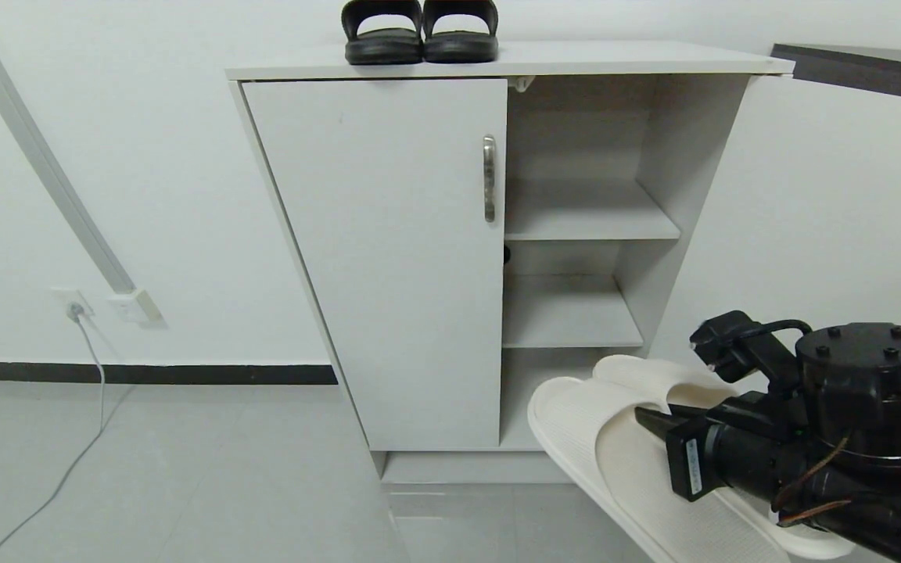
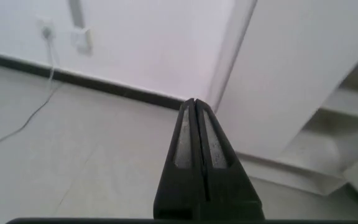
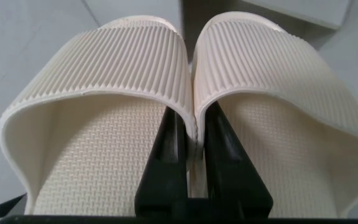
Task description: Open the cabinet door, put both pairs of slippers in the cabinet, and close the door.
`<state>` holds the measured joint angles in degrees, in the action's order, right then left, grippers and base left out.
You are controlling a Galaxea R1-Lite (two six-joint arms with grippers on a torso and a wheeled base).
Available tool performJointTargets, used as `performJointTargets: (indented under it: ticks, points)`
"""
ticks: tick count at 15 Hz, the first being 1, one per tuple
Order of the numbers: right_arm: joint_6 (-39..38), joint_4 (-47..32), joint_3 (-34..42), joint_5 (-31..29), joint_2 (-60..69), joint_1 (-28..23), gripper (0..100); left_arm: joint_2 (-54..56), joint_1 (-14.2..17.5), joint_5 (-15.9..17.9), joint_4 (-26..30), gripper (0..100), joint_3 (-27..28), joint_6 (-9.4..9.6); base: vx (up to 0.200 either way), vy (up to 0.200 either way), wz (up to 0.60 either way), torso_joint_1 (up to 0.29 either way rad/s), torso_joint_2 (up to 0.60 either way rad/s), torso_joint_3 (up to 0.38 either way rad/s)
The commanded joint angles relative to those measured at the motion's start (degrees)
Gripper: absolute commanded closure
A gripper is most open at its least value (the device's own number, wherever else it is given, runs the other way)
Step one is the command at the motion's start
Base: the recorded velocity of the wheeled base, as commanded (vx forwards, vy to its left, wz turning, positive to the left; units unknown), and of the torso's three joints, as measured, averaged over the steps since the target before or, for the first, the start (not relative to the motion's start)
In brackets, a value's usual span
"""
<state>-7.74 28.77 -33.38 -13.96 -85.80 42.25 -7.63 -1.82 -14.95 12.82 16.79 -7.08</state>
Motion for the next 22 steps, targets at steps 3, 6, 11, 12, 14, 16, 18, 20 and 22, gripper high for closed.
performJointTargets:
  ticks: [3,6,11,12,14,16,18,20,22]
  points:
    - [-0.08,0.06,0.16,-0.02,-0.25,0.37,100,7.10,2.17,-3.95,-3.95,100,-9.76,-0.30,0.000,0.000,0.00,0.000,0.00,0.000]
    - [0.01,0.06,0.59,0.16,-0.51,0.81,100,7.63,1.90,5.54,-12.47,100,-16.00,4.45,0.000,0.000,0.00,0.000,0.00,0.000]
    - [0.01,2.52,1.91,-0.10,-1.13,2.22,100,7.63,1.90,14.59,-12.65,100,-16.79,8.49,0.000,0.000,0.00,0.000,0.00,0.000]
    - [0.01,3.57,1.83,-0.63,-1.92,2.22,100,7.63,1.90,14.42,-12.65,100,-16.79,7.52,0.000,0.000,0.00,0.000,0.00,0.000]
    - [-0.08,7.18,1.03,-4.15,-5.17,2.75,100,7.63,1.90,14.33,-12.65,100,-16.79,7.43,0.000,0.000,0.00,0.000,0.00,0.000]
    - [-0.78,12.63,-0.02,-9.42,-9.83,4.33,100,7.63,1.90,14.33,-12.65,100,-16.79,7.52,0.000,0.000,0.00,0.000,0.00,0.000]
    - [-1.75,18.60,-1.25,-17.51,-15.19,5.12,100,7.63,1.90,14.33,-12.65,100,-16.79,7.52,0.000,0.000,0.00,0.000,0.00,0.000]
    - [-3.60,19.13,-3.98,-21.55,-18.53,4.86,100,7.63,1.90,14.42,-12.65,100,-16.70,7.52,0.000,0.000,0.00,0.000,0.00,0.000]
    - [-5.35,19.13,-6.96,-24.71,-21.52,3.80,100,7.63,1.90,14.42,-12.65,100,-16.79,7.35,0.000,-0.100,0.00,-0.001,0.00,0.001]
